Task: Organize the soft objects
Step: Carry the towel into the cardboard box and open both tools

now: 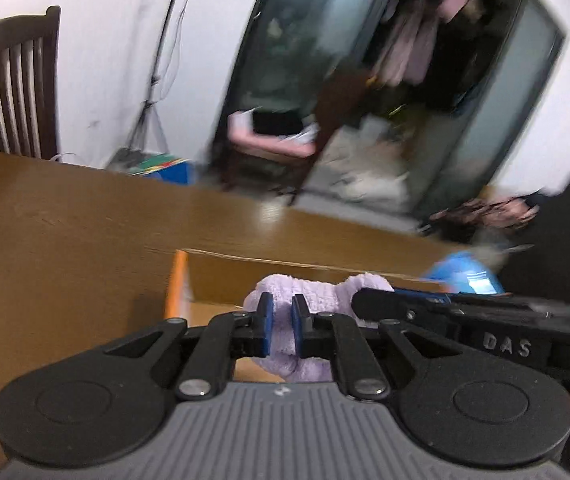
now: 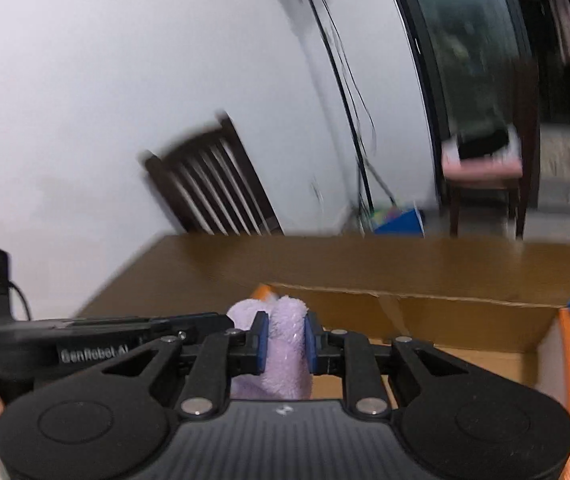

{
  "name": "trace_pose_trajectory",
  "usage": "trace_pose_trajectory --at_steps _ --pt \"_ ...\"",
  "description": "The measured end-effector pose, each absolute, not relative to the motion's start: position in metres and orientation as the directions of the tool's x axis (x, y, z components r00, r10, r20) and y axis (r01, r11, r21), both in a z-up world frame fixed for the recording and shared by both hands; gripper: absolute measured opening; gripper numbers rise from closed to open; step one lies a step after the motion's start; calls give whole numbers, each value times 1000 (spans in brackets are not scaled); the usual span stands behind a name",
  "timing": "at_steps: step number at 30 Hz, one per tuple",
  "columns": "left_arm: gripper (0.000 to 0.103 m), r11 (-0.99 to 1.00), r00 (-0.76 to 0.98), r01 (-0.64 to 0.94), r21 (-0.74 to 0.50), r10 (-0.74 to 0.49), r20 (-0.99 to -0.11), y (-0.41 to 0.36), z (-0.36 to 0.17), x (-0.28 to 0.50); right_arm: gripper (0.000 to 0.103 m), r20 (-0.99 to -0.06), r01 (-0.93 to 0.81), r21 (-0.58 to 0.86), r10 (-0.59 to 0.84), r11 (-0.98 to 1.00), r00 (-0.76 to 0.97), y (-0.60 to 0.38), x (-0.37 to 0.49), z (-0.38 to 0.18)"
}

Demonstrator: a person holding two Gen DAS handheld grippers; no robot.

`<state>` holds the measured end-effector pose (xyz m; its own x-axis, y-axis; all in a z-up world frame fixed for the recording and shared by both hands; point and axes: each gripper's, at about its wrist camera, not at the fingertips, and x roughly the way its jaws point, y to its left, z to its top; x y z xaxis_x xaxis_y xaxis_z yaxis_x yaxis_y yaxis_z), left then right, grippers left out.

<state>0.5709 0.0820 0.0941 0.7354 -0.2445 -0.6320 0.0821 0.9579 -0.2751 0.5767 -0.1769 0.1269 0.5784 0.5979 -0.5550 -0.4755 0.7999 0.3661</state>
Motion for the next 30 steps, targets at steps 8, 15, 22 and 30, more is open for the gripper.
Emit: trace_pose_trajectory --at_steps 8,15,22,30 --pt "19 991 725 64 -120 -129 -677 72 59 614 21 -689 -396 398 555 827 466 -125 677 43" --pt "39 993 752 56 -101 -108 -650 80 89 590 45 -684 -369 417 554 831 474 -136 668 45" --pt "77 995 797 40 -91 -87 -598 92 159 516 59 -641 -391 296 485 872 595 -190 603 131" --pt "83 996 835 67 -50 -84 -544 79 209 416 72 -584 -353 203 402 914 705 -266 503 207"
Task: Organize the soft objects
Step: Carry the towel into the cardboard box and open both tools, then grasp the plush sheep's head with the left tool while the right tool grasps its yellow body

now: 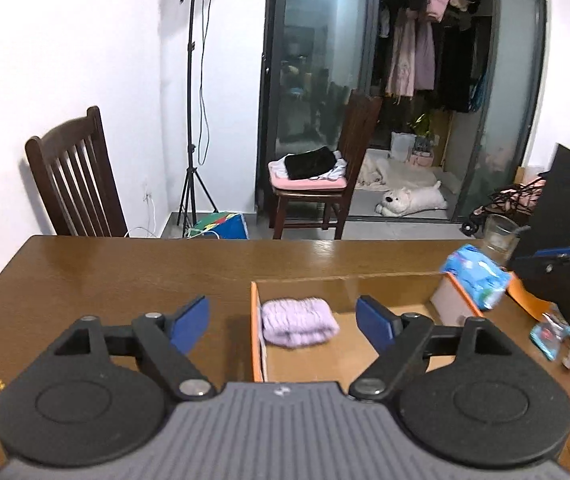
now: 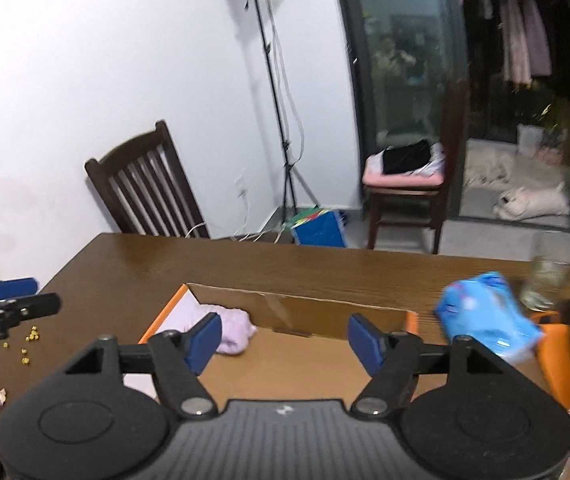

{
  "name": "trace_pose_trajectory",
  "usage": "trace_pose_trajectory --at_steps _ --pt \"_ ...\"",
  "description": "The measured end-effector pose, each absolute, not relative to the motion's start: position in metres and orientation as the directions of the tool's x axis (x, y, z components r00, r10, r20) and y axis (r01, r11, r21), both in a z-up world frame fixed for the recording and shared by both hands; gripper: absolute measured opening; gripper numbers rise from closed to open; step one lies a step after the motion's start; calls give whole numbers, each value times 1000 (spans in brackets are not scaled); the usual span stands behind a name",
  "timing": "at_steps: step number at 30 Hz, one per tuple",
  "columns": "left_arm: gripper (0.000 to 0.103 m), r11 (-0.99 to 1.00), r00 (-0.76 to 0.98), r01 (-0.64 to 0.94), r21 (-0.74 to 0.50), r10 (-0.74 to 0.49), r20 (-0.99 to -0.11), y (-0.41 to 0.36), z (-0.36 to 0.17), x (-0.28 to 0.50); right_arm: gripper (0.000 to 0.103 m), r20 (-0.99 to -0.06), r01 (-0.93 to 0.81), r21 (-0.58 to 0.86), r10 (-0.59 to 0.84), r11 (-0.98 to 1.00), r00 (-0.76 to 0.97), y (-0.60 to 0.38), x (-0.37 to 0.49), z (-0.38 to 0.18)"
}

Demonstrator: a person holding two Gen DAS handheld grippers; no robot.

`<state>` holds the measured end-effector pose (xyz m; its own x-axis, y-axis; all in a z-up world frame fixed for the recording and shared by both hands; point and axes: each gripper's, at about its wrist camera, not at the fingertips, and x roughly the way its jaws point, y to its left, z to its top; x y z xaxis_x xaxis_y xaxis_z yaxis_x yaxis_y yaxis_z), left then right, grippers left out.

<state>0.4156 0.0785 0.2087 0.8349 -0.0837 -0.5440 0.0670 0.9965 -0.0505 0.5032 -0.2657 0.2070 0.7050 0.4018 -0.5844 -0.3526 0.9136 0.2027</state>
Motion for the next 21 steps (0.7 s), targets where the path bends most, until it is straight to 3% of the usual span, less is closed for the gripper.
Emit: trace_pose_trajectory --at_steps 9,21 --pt "89 991 878 131 -25 -127 -461 46 197 293 79 -498 -370 212 425 905 755 -312 375 215" --pt "100 992 954 122 -20 -123 -272 29 125 123 86 -322 -443 149 467 884 824 -322 190 156"
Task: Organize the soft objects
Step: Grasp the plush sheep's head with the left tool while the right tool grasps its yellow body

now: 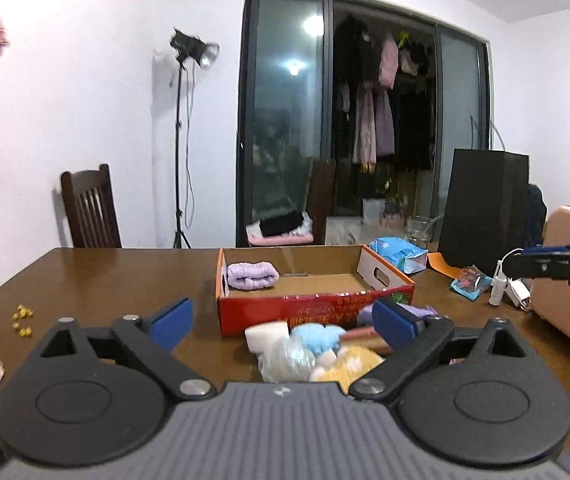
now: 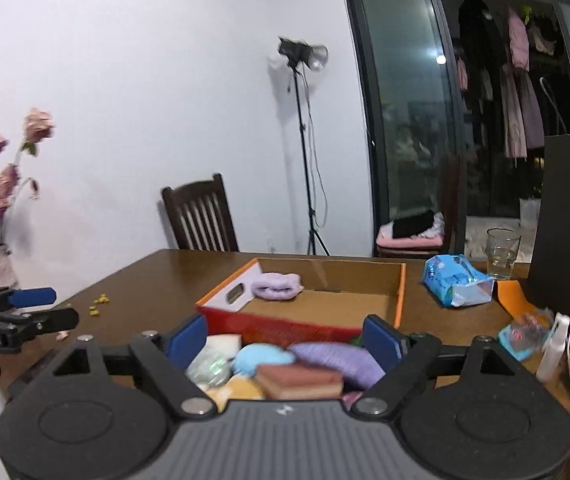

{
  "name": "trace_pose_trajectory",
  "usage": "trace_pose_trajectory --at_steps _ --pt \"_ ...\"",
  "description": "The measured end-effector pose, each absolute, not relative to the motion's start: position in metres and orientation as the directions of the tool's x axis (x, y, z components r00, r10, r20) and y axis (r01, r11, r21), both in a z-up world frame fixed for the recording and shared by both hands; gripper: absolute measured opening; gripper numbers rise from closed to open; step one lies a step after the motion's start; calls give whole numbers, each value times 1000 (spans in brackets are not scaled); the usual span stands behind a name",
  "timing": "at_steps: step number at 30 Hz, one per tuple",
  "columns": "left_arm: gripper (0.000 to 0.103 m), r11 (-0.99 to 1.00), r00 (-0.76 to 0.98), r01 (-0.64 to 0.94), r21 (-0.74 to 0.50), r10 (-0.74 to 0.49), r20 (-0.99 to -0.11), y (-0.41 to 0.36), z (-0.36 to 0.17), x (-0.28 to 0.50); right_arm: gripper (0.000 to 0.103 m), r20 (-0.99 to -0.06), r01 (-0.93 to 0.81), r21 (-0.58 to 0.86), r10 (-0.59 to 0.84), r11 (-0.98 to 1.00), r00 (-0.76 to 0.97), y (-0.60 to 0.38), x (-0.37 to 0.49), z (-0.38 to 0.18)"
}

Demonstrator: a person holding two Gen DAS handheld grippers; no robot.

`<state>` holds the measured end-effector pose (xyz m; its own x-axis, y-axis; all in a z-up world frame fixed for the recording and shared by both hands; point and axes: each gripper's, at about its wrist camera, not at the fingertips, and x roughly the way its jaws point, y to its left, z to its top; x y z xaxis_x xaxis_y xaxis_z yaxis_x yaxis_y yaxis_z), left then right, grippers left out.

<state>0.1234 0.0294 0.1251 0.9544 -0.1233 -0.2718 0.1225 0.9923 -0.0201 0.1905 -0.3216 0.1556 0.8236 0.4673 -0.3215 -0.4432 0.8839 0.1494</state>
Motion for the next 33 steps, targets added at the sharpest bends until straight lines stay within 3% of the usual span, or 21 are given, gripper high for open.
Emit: trace_pose_trajectory --at_steps 6,11,14,17,27,29,31,33 --pt "102 987 936 152 -60 -163 -311 25 78 83 91 -292 -424 44 417 905 861 -301 117 100" --pt "102 989 908 137 -53 -147 -392 28 59 95 90 -355 -409 129 428 903 831 -296 103 60" --pt "102 986 894 144 -87 -167 -415 28 51 111 89 -388 -405 118 418 907 822 -292 113 50" --pt "101 980 881 155 -126 -195 -432 26 43 130 80 -403 -417 162 446 894 799 -288 130 42" --pt "73 952 804 148 -269 -274 -528 20 20 221 70 -448 -445 169 470 880 760 -248 212 24" --pt "62 963 819 114 -245 -230 -526 21 18 230 66 -451 -444 185 477 877 754 -245 222 18" --pt "61 977 856 24 -211 -129 -501 30 18 233 62 -485 -461 180 486 869 727 -239 223 15" --pt "63 976 871 -73 -206 -38 -490 44 18 233 57 -475 -583 225 610 781 634 -236 208 19"
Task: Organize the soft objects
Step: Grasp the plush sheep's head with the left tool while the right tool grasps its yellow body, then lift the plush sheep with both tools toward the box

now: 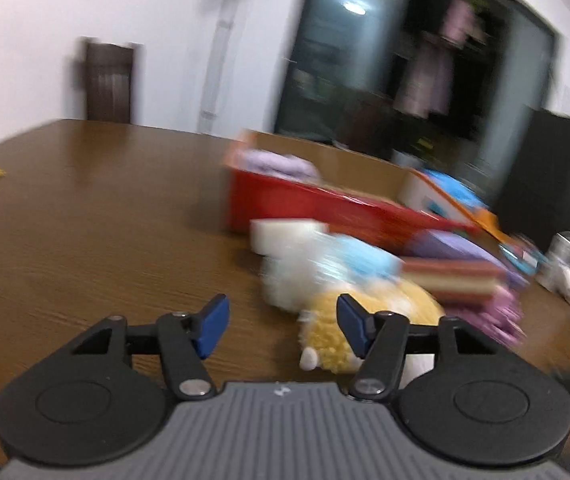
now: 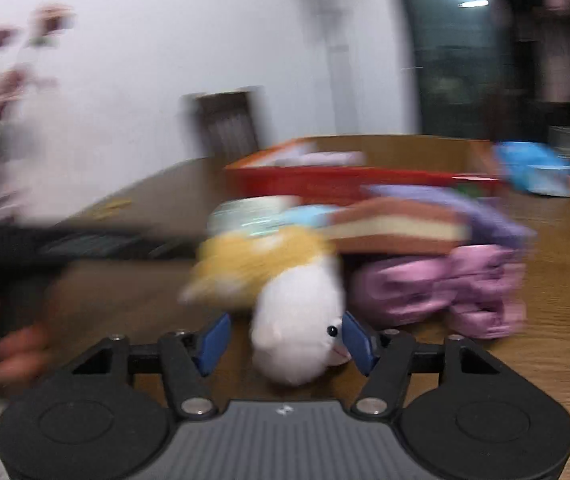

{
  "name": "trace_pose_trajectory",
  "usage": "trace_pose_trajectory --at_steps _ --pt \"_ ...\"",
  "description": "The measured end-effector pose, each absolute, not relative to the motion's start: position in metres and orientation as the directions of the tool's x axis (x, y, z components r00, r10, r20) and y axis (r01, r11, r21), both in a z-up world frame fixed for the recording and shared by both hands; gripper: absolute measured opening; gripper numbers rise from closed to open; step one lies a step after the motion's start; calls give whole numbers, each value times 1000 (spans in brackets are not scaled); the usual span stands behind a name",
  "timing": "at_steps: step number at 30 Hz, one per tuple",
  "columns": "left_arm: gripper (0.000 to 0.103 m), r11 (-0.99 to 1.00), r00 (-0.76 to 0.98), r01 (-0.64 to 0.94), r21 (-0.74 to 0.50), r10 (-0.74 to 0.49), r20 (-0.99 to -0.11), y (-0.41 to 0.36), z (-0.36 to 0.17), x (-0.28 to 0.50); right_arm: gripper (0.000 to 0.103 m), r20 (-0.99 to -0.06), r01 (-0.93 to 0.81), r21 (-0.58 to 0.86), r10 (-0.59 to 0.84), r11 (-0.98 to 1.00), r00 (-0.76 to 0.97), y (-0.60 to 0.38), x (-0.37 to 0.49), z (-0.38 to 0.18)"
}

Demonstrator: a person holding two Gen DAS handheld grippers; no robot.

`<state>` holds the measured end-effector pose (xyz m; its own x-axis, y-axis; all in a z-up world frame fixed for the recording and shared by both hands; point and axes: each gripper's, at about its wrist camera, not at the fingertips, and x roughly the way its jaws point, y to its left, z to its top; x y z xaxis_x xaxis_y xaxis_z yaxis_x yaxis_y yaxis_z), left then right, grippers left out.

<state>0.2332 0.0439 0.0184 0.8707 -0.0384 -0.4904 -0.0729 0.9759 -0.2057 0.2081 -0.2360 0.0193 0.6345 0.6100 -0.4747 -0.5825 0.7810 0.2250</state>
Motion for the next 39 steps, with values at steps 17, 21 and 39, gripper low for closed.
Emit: trace_pose_trajectory --at_steps 17,21,39 --pt "44 912 749 283 -299 -404 -525 23 2 197 46 -459 -607 288 663 741 592 -205 293 36" --pt "46 935 788 198 -294 -330 -520 65 2 177 38 -519 -576 260 615 775 593 -203 273 37" --pt "49 804 695 123 -581 -488 -528 79 -9 196 50 -421 -389 563 659 729 624 -251 230 4"
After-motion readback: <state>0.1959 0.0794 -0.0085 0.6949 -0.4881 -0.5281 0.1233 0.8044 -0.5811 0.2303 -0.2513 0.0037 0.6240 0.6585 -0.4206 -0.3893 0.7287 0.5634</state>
